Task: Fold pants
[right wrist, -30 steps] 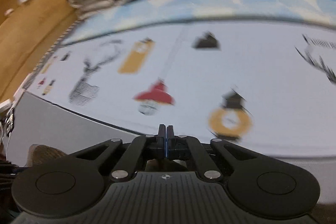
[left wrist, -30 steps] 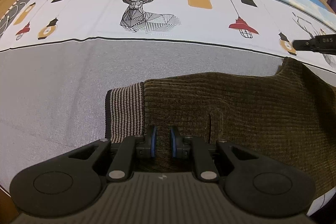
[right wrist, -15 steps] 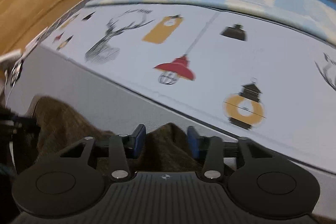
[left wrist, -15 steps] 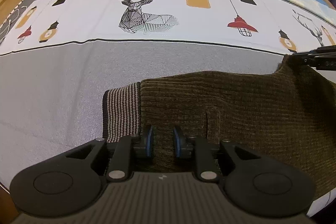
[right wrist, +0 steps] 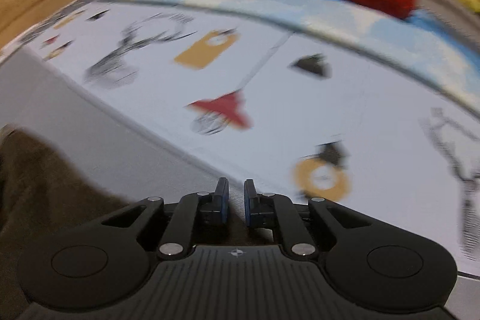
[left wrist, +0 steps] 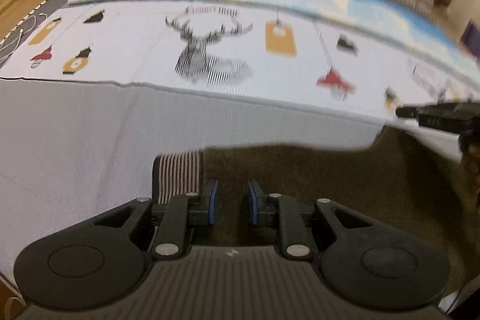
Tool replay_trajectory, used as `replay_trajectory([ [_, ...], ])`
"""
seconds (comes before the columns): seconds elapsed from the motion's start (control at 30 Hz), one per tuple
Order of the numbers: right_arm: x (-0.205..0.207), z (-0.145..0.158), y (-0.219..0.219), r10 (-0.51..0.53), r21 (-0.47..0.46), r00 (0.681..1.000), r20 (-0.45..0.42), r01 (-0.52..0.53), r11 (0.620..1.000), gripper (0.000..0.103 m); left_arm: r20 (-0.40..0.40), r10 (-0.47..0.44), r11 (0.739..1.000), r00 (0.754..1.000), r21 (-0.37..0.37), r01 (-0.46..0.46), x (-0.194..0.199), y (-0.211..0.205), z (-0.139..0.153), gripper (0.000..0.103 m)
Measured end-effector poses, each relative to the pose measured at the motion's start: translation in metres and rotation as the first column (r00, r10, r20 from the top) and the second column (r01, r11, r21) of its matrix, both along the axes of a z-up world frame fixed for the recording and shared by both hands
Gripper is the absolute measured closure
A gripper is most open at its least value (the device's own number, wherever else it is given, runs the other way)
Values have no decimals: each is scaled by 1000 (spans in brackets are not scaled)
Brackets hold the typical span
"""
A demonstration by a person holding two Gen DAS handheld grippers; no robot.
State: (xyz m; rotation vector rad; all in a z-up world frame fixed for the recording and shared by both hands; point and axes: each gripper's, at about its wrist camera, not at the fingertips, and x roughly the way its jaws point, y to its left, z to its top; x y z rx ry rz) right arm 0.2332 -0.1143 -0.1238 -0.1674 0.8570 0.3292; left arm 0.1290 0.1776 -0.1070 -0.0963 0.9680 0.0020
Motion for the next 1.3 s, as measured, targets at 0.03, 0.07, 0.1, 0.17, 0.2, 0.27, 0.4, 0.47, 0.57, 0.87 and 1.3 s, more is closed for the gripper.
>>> replay_trajectory([
  [0.03,1,7,-10,-51,15,998,20,51,999,94,17,4,1000,1000,-19,-4,0,1,3,80],
  [0.07,0,15,-19,-91,39,995,40,90,995,93,28,6,999,1000,-32,-5,-1,2,5,80],
  [0.1,-2,27,-30,-129,66,989,69,125,990,93,30,6,999,1000,-39,-4,-1,1,6,80],
  [0.17,-9,48,-49,-173,105,977,125,160,981,89,-7,4,1000,1000,-22,-5,3,1,1,80],
  [0.2,-15,59,-59,-187,123,971,150,169,978,88,-60,15,1000,998,17,-14,8,1,-8,80],
  [0.27,-29,80,-81,-224,168,956,191,193,967,83,-179,70,993,981,108,-51,14,4,-28,88],
  [0.4,-65,113,-134,-341,251,913,224,284,926,68,-115,101,991,988,105,-89,11,-1,-15,88],
  [0.47,-88,123,-164,-393,273,893,221,330,904,63,-98,83,990,992,122,-70,9,-10,-12,87],
  [0.57,-125,130,-211,-467,298,862,197,401,866,62,-58,43,994,997,102,-36,4,-26,-3,78],
  [0.87,-233,113,-331,-706,328,696,133,641,694,62,103,-84,984,991,168,66,-18,-80,20,45],
  [1.3,-338,36,-448,-855,247,517,35,825,508,62,206,-199,969,958,185,162,-72,-178,46,19],
])
